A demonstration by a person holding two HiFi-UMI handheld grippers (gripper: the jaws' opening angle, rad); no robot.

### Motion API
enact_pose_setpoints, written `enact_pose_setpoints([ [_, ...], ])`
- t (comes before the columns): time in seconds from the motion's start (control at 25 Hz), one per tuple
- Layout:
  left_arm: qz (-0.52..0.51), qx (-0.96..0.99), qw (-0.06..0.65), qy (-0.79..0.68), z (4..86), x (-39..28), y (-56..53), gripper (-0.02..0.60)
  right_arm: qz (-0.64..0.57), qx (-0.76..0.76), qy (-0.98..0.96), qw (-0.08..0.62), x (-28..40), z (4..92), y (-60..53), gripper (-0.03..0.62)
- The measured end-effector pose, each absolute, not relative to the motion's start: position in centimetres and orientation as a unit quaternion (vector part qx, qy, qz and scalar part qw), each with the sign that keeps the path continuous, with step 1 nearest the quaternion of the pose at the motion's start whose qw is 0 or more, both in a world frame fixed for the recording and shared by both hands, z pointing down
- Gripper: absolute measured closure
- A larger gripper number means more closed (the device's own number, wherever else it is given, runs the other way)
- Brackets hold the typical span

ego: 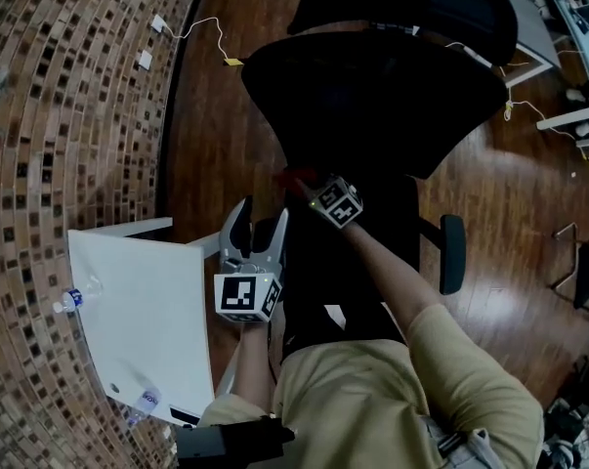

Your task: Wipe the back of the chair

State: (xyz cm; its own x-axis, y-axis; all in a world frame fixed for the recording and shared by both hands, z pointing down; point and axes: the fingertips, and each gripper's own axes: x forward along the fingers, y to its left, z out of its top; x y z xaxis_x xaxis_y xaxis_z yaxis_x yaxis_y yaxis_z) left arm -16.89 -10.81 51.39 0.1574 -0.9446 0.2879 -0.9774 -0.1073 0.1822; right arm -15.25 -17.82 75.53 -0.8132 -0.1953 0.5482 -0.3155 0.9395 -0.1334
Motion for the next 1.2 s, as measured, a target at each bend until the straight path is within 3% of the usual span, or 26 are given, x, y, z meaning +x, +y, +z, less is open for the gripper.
enact_pose_setpoints([
  [0.12, 0.055, 0.74, 0.168, -0.649, 51.6, -16.8, -10.3, 0.338, 0.126, 0.157, -0.941, 0.271, -17.9, 76.2, -19.1, 0.565],
  [0.24, 0.059, 0.738, 0.174, -0.649, 52.1, -16.9, -10.0, 0.337, 0.051, 0.161, -0.921, 0.35, -14.3, 78.9, -20.6, 0.563],
  [0.4, 0.058, 0.751, 0.174, -0.635, 51.9, -15.7, -10.4, 0.337, 0.021, 0.219, -0.869, 0.444, -1.0, 81.2, -23.6, 0.565],
  [0.56, 0.055, 0.766, 0.169, -0.618, 51.4, -14.3, -11.5, 0.338, 0.093, 0.347, -0.812, 0.46, 14.5, 80.5, -27.1, 0.565],
  [0.72, 0.054, 0.773, 0.167, -0.61, 51.3, -13.7, -12.1, 0.338, 0.108, 0.415, -0.778, 0.459, 21.3, 79.5, -28.5, 0.563],
  [0.88, 0.054, 0.772, 0.171, -0.61, 51.5, -13.8, -11.6, 0.337, 0.172, 0.442, -0.791, 0.388, 17.5, 80.2, -26.7, 0.565],
  [1.2, 0.07, 0.763, 0.185, -0.616, 53.3, -15.6, -10.1, 0.339, 0.189, 0.227, -0.907, 0.301, -9.7, 82.8, -15.9, 0.565],
])
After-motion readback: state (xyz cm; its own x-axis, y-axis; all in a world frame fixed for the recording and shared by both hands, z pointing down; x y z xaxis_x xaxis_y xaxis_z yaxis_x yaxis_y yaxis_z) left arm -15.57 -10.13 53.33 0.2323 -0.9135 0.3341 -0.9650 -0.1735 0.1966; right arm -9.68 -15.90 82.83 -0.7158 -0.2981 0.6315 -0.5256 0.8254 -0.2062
